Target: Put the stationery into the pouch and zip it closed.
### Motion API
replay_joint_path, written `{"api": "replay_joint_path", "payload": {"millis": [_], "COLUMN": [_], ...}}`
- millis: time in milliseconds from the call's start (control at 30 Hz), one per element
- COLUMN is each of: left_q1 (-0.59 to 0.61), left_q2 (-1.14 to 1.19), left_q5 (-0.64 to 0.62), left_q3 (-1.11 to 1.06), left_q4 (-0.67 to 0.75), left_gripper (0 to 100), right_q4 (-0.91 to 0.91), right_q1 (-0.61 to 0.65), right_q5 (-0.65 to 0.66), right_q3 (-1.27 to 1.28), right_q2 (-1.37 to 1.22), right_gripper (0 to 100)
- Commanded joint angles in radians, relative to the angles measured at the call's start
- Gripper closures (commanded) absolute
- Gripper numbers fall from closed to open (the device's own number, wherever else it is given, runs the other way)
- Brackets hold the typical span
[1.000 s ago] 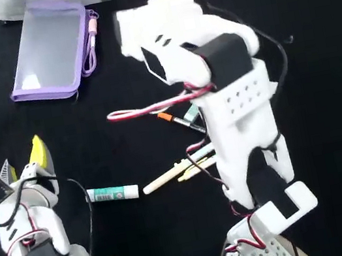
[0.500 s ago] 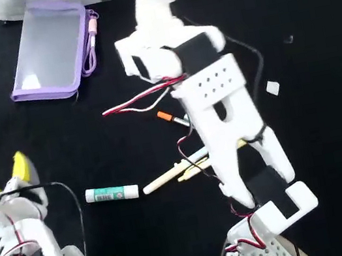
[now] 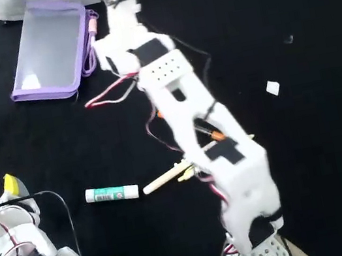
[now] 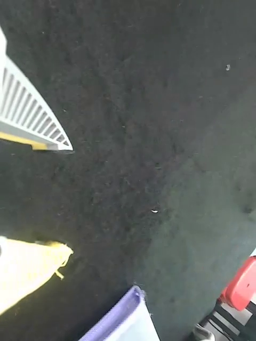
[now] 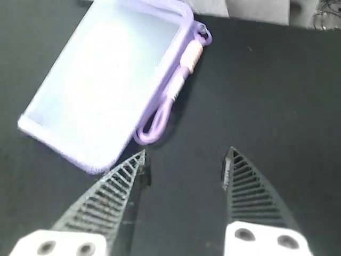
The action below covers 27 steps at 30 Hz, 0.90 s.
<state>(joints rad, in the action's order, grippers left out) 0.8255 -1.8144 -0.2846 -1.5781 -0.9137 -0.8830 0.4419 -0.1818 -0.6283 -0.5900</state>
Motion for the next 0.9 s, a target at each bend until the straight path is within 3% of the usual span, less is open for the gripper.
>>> {"api": "replay_joint_path", "payload": {"millis": [0, 233, 333, 733, 867], "left_q1": [0.007, 0.007, 0.007, 0.013, 0.005], "left_q2": [-0.009, -0.009, -0.009, -0.009, -0.009], "left_q5": [-0.006, -0.006, -0.008, -0.057, -0.055], "left_q3": [0.004, 0.004, -0.001, -0.004, 0.024], "left_q4": [0.023, 0.023, 0.026, 0.026, 0.023], "left_gripper": [73, 73, 73, 73, 73], "right_q4": [0.018, 0.014, -0.018, -0.026, -0.114], "right_q1": [0.035, 0.069, 0.061, 0.02, 0.014], "right_q5": [-0.012, -0.017, -0.117, -0.411, -0.422], "right_q3": [-0.354, -0.849, -0.943, -0.753, -0.736], "right_q2": [-0.197, -0.593, -0.664, -0.671, -0.668], "right_gripper": [78.6, 78.6, 78.6, 78.6, 78.6]}}
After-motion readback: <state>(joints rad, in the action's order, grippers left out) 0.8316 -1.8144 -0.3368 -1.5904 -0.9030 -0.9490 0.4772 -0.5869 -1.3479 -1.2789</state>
